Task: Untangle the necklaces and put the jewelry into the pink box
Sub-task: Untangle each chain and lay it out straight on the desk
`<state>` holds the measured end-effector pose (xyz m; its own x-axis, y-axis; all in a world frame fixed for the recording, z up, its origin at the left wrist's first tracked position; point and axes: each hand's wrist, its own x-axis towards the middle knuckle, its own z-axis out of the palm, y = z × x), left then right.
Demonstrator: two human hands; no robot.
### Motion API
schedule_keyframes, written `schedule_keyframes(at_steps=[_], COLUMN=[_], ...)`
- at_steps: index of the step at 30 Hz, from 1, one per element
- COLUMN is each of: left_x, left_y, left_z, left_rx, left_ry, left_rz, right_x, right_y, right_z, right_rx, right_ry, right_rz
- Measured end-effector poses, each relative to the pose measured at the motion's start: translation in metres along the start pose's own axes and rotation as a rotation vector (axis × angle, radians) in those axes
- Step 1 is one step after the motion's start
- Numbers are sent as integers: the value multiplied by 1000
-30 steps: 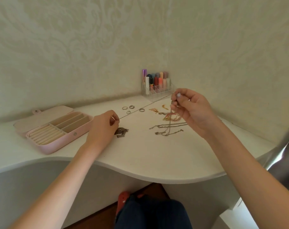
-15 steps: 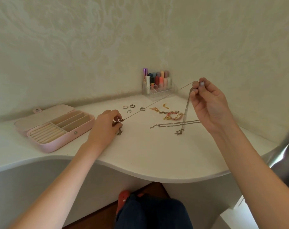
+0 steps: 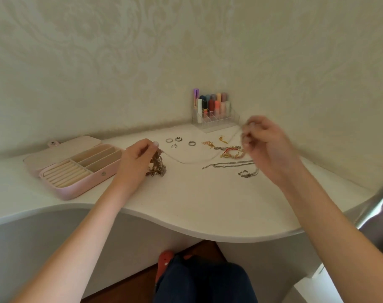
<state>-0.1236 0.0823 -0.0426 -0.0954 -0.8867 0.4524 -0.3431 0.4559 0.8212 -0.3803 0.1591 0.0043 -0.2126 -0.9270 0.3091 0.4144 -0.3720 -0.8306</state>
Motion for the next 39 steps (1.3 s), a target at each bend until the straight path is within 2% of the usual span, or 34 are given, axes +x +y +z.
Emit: schedule_keyframes(at_steps=[4, 8, 11, 14, 17, 20, 22, 25, 30, 34, 39], left_x=[1, 0, 1, 2, 3, 3, 5, 7, 7, 7, 6], left_y=[3, 3, 1, -1, -1, -2, -4, -6, -10, -13, -15], left_z=[2, 0, -2, -1, 0, -1, -2, 0, -4, -1, 2], left_rx=[-346, -422, -451, -452, -451, -390, -343, -306, -245, -86, 180], left_ry=[-68, -47, -50, -49, -26, 99, 179, 200, 279, 301, 261], left_rz=[-150, -202, -192, -180, -162, -168, -166, -189, -247, -226, -100], right_x=[-4, -2, 1, 0, 1, 4, 7, 10, 11, 16, 18], right_y=[34, 58, 73, 87, 89, 79, 73, 67, 58, 49, 48], right_z=[40, 75, 89, 94, 90, 82, 75, 71, 71, 67, 63], right_rx=[-476, -914, -1118, -1204, -1133, -1018, -872, -685, -384, -125, -167], right_ry=[-206, -352, -452, -452, -404, -339, -261, -154, -80, 1, -22], right_rz=[190, 294, 262, 167, 85, 81, 115, 128, 172, 98, 8])
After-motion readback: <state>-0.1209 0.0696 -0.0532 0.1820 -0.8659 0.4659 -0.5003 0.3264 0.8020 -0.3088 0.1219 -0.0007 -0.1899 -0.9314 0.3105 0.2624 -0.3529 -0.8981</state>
